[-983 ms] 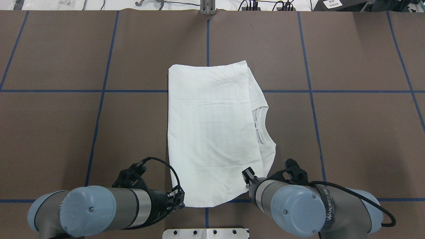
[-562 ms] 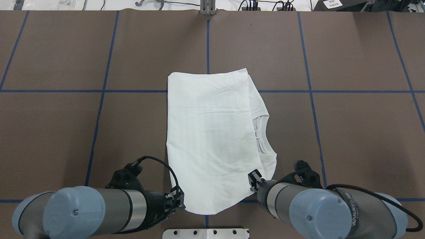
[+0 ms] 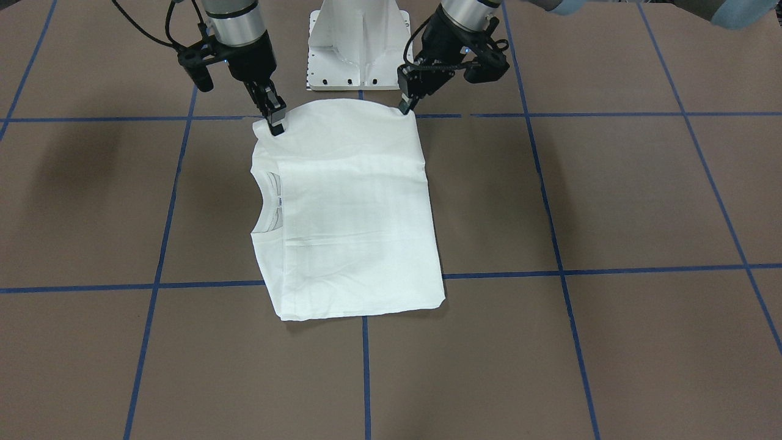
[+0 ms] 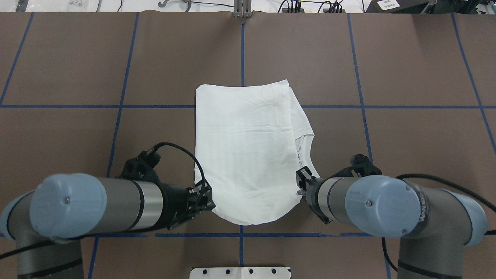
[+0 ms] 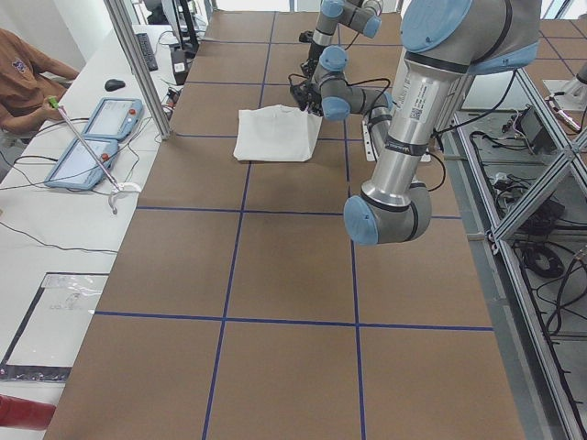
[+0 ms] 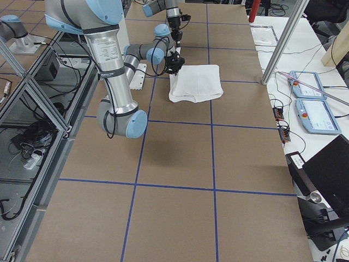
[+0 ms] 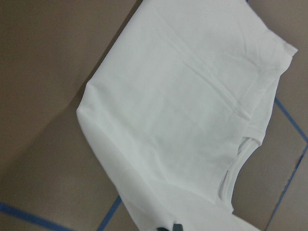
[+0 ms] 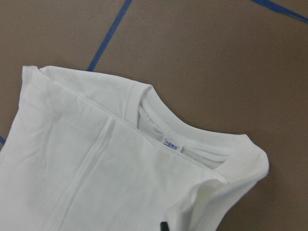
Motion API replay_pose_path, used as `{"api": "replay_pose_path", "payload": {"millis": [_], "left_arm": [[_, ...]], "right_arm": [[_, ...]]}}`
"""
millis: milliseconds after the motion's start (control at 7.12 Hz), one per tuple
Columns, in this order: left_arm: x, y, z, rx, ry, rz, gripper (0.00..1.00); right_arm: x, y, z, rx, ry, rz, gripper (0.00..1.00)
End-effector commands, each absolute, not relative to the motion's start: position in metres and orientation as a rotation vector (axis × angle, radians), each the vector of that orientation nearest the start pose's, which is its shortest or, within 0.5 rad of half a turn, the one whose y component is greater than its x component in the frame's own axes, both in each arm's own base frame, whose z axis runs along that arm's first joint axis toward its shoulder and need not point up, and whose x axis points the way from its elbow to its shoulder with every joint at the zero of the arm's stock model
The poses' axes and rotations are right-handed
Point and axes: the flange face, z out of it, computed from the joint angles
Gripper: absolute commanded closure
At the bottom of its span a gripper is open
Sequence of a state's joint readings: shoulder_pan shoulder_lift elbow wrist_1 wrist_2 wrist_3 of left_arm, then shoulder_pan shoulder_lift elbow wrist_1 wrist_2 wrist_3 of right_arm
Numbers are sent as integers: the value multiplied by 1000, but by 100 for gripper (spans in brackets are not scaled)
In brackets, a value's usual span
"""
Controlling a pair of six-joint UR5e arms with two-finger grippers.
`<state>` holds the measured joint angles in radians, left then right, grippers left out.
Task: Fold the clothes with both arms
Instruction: 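Lift the near edge with both grippers and fold it over the far half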
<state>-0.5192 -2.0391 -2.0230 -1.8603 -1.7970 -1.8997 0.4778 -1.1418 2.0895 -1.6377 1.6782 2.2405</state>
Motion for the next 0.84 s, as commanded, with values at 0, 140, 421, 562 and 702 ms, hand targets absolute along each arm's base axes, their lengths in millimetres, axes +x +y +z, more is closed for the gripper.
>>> {"api": "replay_pose_path", "payload": {"millis": [0,140,421,562,702], "left_arm": [[445,-452,192,14,1181,-617,100],[457,-470,208,19,1176,-628,100],[480,-506,237,37,1183,-646,100],[474,-515,237,48,1189,-658,100],[469,-528,233,76,1186,-650,100]], "right_arm": [[-445,-432,211,-142,-867,998,100],[-462,-453,218,-128,-828,985,100],[-501,-492,221,-112,-810,966,100],[-505,-515,225,-139,-812,960,100],[-497,-537,233,-138,-812,928,100]]}}
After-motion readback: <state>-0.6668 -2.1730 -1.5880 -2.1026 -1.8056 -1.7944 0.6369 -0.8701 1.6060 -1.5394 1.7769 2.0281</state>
